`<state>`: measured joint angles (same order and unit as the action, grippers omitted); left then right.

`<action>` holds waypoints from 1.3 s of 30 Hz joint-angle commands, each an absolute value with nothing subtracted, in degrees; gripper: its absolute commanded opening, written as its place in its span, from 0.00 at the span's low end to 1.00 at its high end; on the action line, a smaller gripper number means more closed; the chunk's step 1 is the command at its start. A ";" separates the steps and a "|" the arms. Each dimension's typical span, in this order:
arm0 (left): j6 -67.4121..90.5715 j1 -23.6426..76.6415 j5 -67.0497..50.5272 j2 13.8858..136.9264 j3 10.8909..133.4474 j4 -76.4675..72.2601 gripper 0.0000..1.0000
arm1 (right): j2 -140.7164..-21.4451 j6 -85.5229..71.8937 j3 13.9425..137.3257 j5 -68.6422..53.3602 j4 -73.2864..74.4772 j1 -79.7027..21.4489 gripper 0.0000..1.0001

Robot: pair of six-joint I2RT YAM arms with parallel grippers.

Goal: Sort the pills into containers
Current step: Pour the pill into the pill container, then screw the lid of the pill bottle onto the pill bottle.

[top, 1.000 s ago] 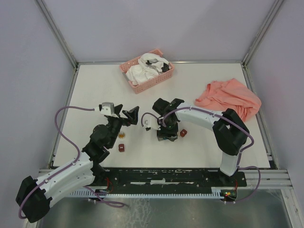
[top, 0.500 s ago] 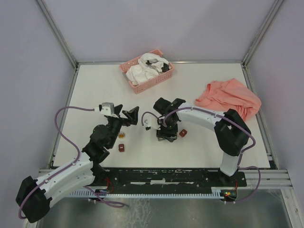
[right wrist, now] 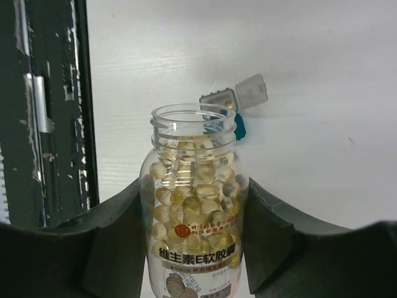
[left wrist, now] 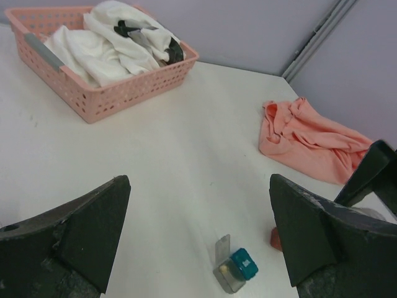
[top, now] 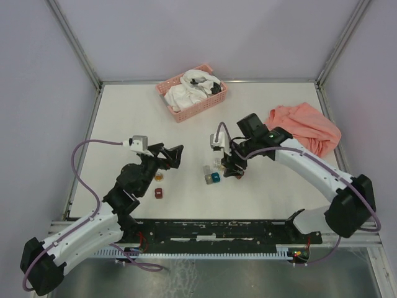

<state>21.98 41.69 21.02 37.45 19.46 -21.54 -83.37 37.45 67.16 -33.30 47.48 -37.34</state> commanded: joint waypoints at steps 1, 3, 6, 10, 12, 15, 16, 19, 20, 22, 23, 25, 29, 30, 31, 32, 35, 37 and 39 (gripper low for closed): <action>32.19 41.41 15.10 35.24 22.79 -15.19 0.99 | -72.23 32.24 63.01 -48.58 35.81 -33.02 0.06; 34.40 41.44 14.22 35.37 24.28 -10.09 0.97 | -67.34 26.06 59.72 -52.34 28.01 -31.78 0.06; 37.13 41.43 15.25 36.03 28.20 0.46 0.95 | -62.59 14.94 55.20 -58.68 14.52 -30.93 0.07; 39.91 41.50 18.12 36.73 31.51 11.52 0.90 | -61.14 -3.66 50.83 -63.92 -7.05 -30.90 0.08; 40.74 41.49 18.88 37.34 31.72 13.95 0.88 | -61.14 -11.25 48.35 -65.59 -21.71 -30.94 0.09; 41.05 41.51 20.66 39.31 31.24 15.07 0.87 | -61.88 -15.03 48.23 -65.92 -27.18 -31.14 0.10; 41.05 41.49 21.59 40.22 31.16 15.36 0.87 | -62.00 -14.77 48.03 -65.35 -27.09 -31.35 0.10; 41.21 41.44 25.64 43.79 31.08 16.21 0.87 | -61.83 -13.09 44.62 -65.04 -31.02 -31.67 0.10; 41.26 41.47 27.20 45.19 31.35 16.78 0.87 | -61.33 -11.85 43.92 -64.97 -30.50 -31.70 0.10; 41.91 41.46 29.42 48.16 31.91 18.06 0.87 | -60.61 -9.21 43.24 -65.61 -27.32 -31.86 0.10; 42.15 41.47 30.19 49.79 32.20 18.77 0.87 | -60.28 -8.05 43.09 -66.00 -25.63 -31.88 0.10; 43.01 41.51 31.86 52.75 32.59 19.79 0.86 | -59.23 -3.76 43.58 -66.33 -20.27 -31.94 0.10; 44.51 41.50 35.27 58.08 33.51 21.82 0.82 | -58.90 -0.32 44.69 -66.92 -15.54 -32.05 0.10; 44.71 41.49 35.87 59.15 33.76 22.13 0.81 | -59.31 -0.38 44.93 -67.01 -15.07 -32.18 0.09; 44.80 41.48 36.49 60.22 34.16 22.81 0.80 | -59.66 -0.41 45.14 -67.04 -14.43 -32.37 0.09; 44.82 41.52 37.14 61.39 34.49 23.30 0.78 | -60.05 -0.25 45.17 -67.25 -14.10 -32.47 0.09; 44.67 41.48 38.61 63.56 35.15 23.97 0.77 | -60.44 1.08 45.45 -67.20 -12.22 -32.46 0.09; 44.65 41.40 39.22 65.01 35.07 24.19 0.77 | -60.25 2.11 45.92 -66.77 -10.19 -32.45 0.09; 44.69 41.28 39.24 66.51 34.76 24.02 0.76 | -59.92 3.33 46.49 -66.42 -8.24 -32.53 0.09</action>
<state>42.54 41.69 35.29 64.40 32.99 23.79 -60.62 -0.10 42.96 -65.43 -10.83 -32.16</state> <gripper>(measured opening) 0.772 0.601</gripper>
